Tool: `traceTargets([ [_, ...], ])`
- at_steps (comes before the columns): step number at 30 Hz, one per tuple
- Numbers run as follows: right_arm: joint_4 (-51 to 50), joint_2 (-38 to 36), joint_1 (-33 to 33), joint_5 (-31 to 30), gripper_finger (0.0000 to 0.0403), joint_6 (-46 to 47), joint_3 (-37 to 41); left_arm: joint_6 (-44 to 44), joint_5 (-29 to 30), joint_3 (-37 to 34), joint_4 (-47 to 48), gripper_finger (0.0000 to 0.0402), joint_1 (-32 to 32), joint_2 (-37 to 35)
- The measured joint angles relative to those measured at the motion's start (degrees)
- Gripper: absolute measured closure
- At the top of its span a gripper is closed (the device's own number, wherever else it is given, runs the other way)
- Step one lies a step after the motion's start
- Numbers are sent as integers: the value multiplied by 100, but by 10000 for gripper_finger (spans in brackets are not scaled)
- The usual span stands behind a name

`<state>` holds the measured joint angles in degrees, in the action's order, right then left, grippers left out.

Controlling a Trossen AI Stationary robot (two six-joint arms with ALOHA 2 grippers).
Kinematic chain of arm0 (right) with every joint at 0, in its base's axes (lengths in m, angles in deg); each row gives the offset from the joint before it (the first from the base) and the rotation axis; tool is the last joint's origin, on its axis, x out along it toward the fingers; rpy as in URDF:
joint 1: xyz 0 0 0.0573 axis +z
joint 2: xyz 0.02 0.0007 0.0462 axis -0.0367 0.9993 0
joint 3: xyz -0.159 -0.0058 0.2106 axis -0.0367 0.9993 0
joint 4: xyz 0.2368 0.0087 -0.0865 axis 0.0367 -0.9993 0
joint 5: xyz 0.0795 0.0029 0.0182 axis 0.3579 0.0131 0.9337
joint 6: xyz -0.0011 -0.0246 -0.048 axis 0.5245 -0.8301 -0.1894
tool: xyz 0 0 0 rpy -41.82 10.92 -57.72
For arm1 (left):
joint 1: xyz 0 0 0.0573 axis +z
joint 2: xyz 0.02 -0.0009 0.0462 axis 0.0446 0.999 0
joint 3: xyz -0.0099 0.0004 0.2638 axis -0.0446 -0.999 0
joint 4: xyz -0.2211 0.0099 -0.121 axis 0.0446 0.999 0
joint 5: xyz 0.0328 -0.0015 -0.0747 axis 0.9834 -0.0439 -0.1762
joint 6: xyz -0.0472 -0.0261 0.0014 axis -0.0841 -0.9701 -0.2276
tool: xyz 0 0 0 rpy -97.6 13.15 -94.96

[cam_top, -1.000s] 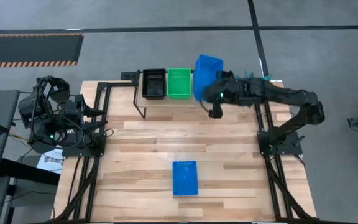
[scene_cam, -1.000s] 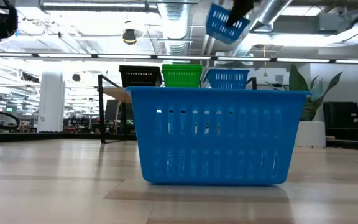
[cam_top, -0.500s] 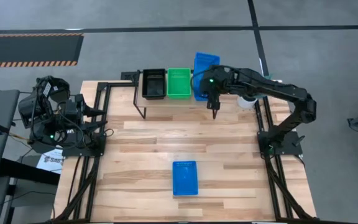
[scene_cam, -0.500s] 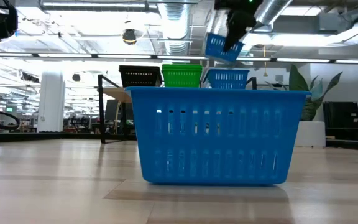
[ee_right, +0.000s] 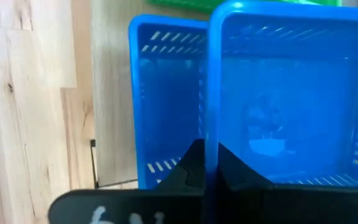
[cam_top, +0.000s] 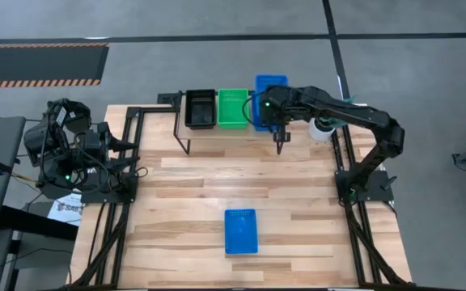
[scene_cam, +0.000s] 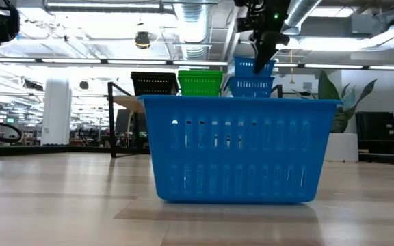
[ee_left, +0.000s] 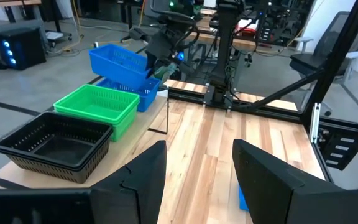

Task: Stack baskets on shelf by color
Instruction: Stack the right blue bin on the blue bin on the shelf

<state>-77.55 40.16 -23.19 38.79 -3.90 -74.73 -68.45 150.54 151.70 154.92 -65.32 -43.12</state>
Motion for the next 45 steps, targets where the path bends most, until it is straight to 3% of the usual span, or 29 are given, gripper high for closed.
traceTargets([
  [11,-85,-80,-83,481,386,-281,-2,5,2,2,4,228,0,-13],
  [33,-33,-80,-124,434,327,-227,-2,3,2,0,4,228,0,-13],
  [45,112,-93,-124,391,263,3,-2,4,2,0,4,228,0,-13],
])
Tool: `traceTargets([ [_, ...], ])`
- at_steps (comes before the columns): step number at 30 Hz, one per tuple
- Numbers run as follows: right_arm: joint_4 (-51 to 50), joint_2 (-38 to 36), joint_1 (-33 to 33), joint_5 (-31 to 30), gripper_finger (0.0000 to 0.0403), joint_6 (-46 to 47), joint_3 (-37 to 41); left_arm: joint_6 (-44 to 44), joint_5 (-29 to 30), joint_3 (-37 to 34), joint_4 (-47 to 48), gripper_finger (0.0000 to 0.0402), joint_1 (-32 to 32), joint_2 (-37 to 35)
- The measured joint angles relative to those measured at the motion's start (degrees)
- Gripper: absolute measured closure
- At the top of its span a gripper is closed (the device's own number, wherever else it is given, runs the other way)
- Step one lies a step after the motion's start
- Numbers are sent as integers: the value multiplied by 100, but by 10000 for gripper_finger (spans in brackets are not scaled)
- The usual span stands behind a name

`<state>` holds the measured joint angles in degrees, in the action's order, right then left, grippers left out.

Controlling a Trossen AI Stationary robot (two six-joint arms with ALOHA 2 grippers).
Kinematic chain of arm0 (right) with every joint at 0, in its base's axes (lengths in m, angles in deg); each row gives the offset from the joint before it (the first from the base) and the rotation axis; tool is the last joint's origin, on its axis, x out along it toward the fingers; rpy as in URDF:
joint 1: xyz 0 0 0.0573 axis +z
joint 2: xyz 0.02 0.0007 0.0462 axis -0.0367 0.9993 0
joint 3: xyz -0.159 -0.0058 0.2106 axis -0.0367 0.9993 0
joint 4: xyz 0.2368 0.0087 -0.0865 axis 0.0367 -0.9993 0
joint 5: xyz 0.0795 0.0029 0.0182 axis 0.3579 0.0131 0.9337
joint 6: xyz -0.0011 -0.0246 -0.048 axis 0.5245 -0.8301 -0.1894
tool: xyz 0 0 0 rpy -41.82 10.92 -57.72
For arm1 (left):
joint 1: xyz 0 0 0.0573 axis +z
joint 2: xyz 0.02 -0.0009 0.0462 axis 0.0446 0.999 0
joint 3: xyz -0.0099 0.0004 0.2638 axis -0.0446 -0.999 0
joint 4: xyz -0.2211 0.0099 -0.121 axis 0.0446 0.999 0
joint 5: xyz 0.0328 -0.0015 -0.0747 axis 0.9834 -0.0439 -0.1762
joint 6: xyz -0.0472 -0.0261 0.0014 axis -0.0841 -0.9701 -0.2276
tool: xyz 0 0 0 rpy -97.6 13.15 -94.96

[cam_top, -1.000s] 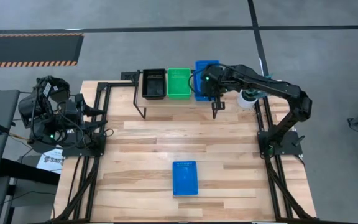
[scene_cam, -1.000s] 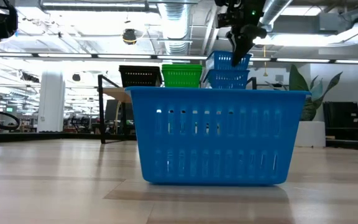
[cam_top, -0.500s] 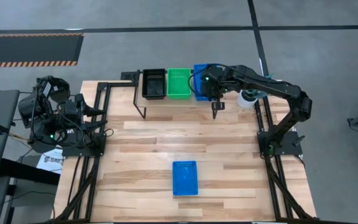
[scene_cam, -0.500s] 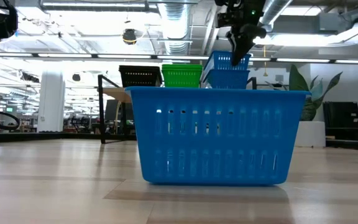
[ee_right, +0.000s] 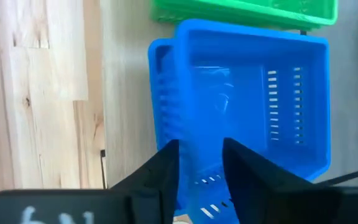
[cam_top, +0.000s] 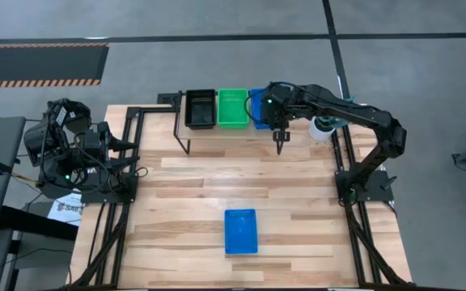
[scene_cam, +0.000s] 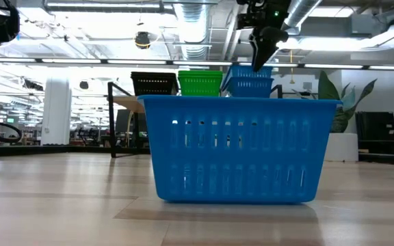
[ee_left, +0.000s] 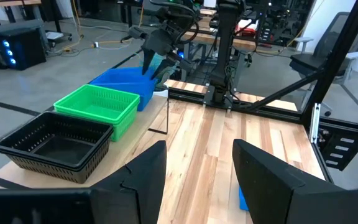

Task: Stack baskets on shelf by color
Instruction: Stack the right blue bin on the blue bin on the shelf, then stack the blue bin on the blue bin on the shelf

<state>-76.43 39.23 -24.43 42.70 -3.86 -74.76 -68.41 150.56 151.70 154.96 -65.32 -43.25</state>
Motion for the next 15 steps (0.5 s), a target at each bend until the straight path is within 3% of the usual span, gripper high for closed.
traceTargets([
  [10,0,-2,10,-137,181,384,0,-2,0,0,0,228,0,0],
  [15,-1,-3,103,-137,164,385,0,-4,0,0,0,228,0,0],
])
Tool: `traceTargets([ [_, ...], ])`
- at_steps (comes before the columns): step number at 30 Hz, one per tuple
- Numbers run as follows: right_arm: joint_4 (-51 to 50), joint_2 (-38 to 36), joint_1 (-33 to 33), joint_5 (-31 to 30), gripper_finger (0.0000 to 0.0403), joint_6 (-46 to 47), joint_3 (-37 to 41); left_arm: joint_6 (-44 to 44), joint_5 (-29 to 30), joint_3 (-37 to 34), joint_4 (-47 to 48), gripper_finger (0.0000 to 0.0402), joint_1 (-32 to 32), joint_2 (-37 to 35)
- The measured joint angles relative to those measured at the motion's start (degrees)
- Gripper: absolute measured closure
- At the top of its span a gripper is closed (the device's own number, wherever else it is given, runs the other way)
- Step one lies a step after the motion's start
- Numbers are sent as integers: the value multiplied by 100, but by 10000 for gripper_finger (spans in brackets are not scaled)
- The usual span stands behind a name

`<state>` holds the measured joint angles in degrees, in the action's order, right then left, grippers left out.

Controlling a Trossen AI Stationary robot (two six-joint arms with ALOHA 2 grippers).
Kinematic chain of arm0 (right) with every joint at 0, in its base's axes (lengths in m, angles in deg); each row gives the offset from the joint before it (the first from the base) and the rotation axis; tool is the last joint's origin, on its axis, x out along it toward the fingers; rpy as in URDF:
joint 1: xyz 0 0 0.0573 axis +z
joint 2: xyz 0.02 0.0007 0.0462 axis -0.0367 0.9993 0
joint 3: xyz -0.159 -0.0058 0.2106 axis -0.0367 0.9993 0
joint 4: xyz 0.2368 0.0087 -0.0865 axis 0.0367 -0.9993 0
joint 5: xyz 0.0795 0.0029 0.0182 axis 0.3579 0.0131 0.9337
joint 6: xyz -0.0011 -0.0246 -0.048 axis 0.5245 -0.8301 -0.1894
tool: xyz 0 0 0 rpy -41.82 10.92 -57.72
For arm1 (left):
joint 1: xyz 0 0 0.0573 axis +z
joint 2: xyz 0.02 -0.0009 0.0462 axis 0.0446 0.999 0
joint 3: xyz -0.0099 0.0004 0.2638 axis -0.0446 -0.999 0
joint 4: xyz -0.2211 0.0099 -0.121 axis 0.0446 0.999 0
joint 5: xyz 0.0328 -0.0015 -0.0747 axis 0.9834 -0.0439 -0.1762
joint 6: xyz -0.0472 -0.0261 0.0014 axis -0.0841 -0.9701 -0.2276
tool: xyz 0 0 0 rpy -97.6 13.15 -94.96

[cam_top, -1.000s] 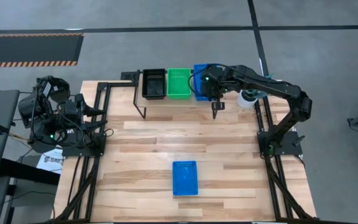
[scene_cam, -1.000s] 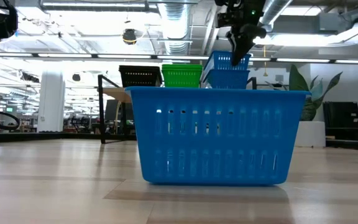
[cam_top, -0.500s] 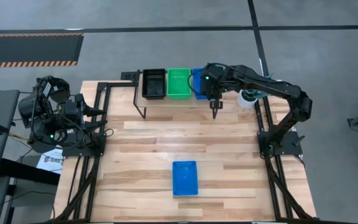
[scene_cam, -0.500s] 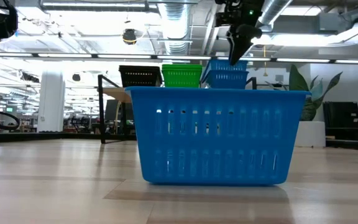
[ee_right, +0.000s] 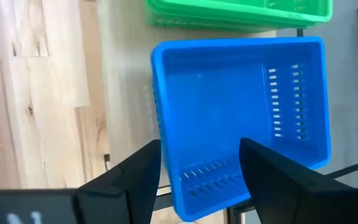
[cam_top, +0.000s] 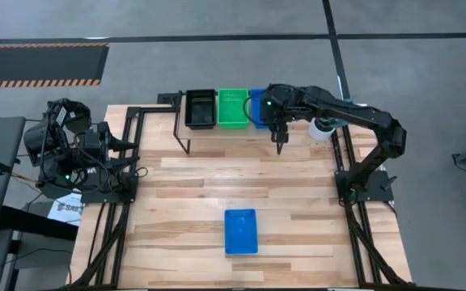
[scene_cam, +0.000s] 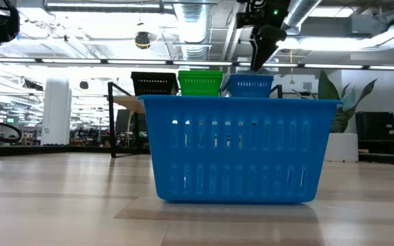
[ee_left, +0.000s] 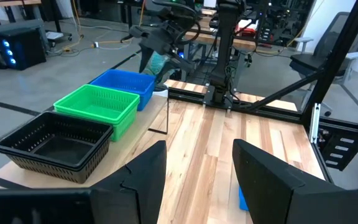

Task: Stack baskets on shelf by color
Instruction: Stack the blue bin on the blue bin on the shelf

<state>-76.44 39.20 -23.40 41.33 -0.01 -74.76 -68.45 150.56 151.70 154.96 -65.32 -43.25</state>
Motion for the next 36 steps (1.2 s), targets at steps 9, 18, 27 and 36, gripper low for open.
traceTargets([
  [9,-95,-132,90,-3,164,404,-33,-45,-1,1,-1,228,0,-1],
  [18,-107,-305,650,1156,164,1837,-295,-108,-2,0,0,228,0,0],
  [27,448,136,2020,1398,164,2717,-133,-108,-4,1,0,228,0,2],
  [36,1455,1158,3346,1399,164,3291,-120,-118,-69,-60,2,228,0,0],
])
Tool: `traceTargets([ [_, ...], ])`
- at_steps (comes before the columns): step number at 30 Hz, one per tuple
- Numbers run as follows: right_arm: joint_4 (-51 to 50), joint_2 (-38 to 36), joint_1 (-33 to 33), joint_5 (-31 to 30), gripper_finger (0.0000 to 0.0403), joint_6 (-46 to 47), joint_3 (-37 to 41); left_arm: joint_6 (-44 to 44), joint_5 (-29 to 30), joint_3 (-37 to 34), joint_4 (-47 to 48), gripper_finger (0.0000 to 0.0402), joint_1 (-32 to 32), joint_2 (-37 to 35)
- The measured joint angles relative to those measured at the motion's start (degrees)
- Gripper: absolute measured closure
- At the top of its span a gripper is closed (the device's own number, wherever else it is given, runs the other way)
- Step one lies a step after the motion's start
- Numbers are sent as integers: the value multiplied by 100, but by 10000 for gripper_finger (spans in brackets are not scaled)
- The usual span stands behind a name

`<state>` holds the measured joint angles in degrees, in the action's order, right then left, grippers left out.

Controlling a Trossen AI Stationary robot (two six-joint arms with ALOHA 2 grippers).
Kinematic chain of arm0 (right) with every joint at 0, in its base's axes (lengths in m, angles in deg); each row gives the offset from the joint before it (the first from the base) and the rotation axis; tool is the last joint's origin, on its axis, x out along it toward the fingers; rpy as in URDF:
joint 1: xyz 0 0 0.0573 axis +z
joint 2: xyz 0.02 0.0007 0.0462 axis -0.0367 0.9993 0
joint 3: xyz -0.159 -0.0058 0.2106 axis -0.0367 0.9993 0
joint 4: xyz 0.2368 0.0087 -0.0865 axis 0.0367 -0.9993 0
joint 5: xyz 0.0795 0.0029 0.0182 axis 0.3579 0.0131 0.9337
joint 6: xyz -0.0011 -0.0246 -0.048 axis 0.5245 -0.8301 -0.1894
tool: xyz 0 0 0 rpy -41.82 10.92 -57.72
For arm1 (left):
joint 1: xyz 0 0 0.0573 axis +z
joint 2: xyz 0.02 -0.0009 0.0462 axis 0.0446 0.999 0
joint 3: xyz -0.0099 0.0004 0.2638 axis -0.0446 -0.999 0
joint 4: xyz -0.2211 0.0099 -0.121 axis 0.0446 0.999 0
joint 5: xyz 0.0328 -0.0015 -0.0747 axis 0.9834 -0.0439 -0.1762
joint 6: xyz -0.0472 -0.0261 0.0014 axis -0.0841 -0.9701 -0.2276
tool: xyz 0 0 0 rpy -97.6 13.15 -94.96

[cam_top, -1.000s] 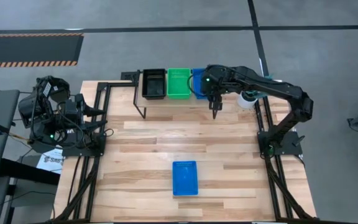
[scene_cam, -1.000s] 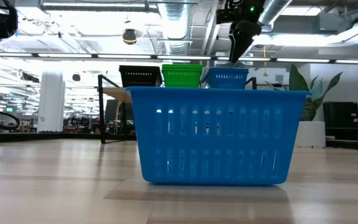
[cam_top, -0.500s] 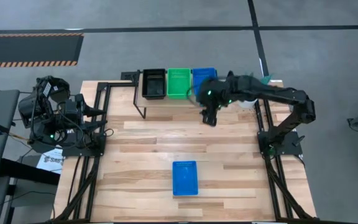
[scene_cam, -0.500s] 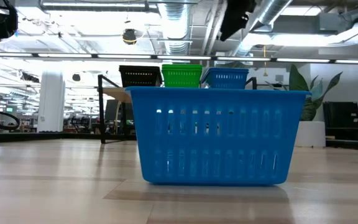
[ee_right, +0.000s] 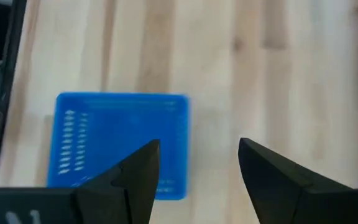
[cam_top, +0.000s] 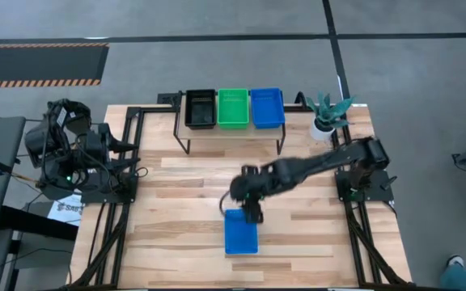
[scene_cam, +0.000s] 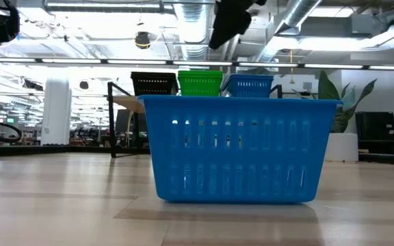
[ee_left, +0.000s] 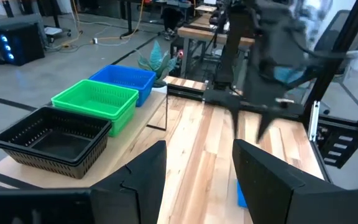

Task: Stack baskets on shelf by color
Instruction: Stack the blue bin on the blue bin on the shelf

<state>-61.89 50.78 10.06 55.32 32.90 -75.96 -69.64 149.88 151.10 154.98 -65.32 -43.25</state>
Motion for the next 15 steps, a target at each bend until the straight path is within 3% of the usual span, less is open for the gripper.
traceTargets([
  [8,273,684,823,1,165,815,-17,-230,-67,-198,-24,228,0,4],
  [15,1186,724,1431,-4,164,1094,-24,-352,-84,-198,-103,228,0,2],
])
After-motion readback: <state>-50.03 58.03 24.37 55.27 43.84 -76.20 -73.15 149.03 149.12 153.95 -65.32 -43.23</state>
